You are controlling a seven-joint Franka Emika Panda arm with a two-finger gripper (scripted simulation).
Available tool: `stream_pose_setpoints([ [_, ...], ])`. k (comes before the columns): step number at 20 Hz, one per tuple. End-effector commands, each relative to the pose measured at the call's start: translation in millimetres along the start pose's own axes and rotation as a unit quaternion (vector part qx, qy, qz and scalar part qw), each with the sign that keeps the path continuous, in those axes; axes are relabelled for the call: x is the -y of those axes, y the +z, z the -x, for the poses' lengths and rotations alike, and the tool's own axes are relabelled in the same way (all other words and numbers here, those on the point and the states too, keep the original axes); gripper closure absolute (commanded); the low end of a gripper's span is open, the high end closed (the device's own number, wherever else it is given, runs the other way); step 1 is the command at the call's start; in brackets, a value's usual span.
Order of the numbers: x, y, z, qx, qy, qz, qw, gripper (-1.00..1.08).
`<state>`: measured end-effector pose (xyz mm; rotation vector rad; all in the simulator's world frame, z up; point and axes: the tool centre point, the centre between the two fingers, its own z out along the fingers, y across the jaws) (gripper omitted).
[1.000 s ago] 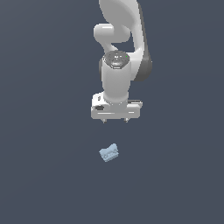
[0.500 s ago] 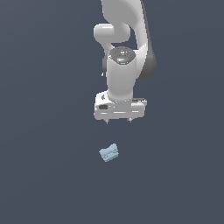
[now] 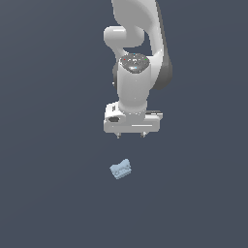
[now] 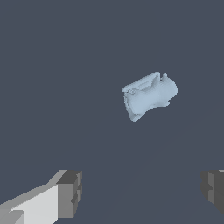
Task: Pick up the object and move it to a goal position.
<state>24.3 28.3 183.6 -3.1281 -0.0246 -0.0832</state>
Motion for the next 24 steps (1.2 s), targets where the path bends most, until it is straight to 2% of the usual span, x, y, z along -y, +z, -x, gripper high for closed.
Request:
stream_pose_setpoints([
  [1,-1,2,-3,0.001,0.015,0.000,0.9999,-0.92],
  [7,-6,10,-12,0.004,0.073,-0.001,0.9973,-0.92],
  [12,-12,20,-23,0.008,0.141,-0.001,0.9899,-0.92],
  [18,-20,33,-37,0.012,0.229,0.001,0.9734,-0.92],
  [24,-27,47,-50,0.016,0.313,0.004,0.9495,-0.92],
])
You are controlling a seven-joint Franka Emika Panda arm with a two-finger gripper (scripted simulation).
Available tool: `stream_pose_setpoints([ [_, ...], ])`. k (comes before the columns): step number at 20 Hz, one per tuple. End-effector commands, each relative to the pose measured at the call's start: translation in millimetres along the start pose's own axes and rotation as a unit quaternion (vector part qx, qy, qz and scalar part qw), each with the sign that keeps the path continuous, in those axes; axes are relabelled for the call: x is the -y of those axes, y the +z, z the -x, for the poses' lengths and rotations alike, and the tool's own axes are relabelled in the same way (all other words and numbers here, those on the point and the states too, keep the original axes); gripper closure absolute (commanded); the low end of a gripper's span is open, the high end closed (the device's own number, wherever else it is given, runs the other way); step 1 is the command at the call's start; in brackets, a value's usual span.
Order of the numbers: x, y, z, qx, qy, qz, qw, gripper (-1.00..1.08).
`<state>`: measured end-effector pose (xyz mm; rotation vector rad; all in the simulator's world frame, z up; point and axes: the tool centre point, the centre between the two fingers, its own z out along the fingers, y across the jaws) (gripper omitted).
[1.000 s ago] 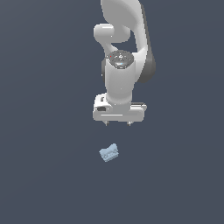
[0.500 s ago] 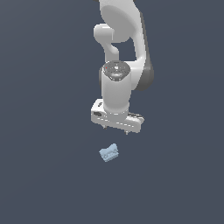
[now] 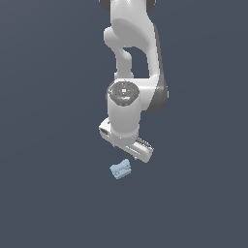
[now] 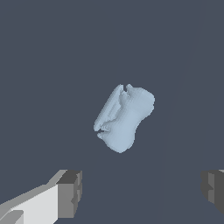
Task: Pick up the object and move it to a goal position.
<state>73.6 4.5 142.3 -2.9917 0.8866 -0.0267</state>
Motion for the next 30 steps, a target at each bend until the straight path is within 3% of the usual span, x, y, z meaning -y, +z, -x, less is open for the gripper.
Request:
stream_pose_setpoints([
  [1,1,6,-6,0.001,0.037,0.001,0.9993,-0.92],
  [6,2,17,-18,0.002,0.109,0.005,0.9940,-0.92],
  [16,3,37,-34,0.002,0.222,0.011,0.9749,-0.92],
  [23,4,43,-39,0.002,0.259,0.013,0.9659,-0.92],
  [30,4,46,-39,0.002,0.262,0.014,0.9650,-0.92],
])
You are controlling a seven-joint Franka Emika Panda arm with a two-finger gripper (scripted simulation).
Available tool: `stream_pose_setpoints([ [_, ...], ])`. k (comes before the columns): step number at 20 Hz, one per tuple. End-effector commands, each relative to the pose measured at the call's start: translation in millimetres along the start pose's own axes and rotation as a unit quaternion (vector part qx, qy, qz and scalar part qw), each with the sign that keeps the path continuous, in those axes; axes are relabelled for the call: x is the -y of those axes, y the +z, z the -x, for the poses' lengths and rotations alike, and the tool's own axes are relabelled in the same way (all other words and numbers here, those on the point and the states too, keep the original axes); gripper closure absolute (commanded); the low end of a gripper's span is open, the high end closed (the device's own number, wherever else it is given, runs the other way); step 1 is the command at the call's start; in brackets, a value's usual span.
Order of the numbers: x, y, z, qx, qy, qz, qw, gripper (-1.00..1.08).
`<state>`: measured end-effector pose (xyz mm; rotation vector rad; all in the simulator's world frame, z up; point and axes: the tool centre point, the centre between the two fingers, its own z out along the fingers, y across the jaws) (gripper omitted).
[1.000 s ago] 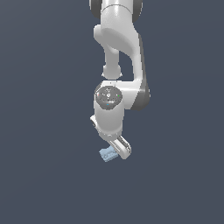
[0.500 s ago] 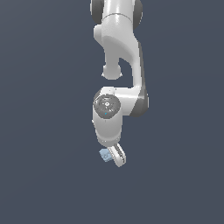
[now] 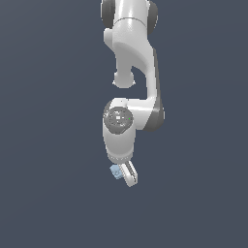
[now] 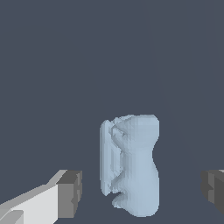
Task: Pick up the object and move it to a goal position.
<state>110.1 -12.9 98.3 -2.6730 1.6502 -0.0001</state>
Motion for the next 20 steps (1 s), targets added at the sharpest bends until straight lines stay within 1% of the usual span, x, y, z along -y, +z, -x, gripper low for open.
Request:
stream_pose_setpoints([
  [1,0,3,0,0.000,0.000,0.000,1.0000,-0.92],
  [10,-1,46,0,0.000,0.002,0.000,1.0000,-0.92],
  [13,-1,52,0,0.000,0.003,0.000,1.0000,-0.92],
  [17,0,50,0,0.000,0.002,0.000,1.0000,-0.92],
  [18,0,50,0,0.000,0.002,0.000,1.0000,1.08],
  [20,0,50,0,0.000,0.002,0.000,1.0000,1.08],
])
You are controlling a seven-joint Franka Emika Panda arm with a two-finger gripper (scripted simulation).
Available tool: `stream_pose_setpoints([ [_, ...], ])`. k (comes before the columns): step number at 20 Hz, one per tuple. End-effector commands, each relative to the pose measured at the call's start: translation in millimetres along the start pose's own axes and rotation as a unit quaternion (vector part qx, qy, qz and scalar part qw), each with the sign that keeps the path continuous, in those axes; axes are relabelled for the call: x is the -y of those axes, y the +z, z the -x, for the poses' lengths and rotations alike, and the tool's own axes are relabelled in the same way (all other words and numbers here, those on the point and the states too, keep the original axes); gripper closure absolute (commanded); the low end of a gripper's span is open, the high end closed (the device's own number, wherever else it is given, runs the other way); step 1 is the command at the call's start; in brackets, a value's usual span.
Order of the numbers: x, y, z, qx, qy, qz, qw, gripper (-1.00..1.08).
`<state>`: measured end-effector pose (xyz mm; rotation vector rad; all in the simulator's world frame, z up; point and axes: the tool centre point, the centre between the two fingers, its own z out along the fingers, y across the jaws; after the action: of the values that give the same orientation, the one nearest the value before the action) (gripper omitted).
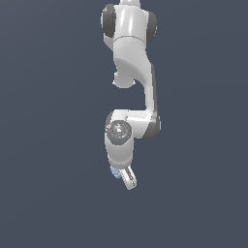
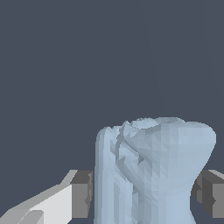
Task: Pick up the object and move it to a goal position.
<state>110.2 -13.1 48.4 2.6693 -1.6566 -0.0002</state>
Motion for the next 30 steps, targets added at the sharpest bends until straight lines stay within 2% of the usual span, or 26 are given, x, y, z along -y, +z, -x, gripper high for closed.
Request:
stream_pose_setpoints([
  [1,0,0,0,0.000,0.000,0.000,1.0000,1.08],
  [10,0,-1,0,0.000,0.000,0.000,1.0000,1.08],
  [16,-3,-21,-5,0.000,0.000,0.000,1.0000,1.08],
  [22,-11,-67,-16,0.000,0.000,0.000,1.0000,1.08],
  [30,-24,-154,-37,0.000,0.001,0.000,1.0000,1.08],
])
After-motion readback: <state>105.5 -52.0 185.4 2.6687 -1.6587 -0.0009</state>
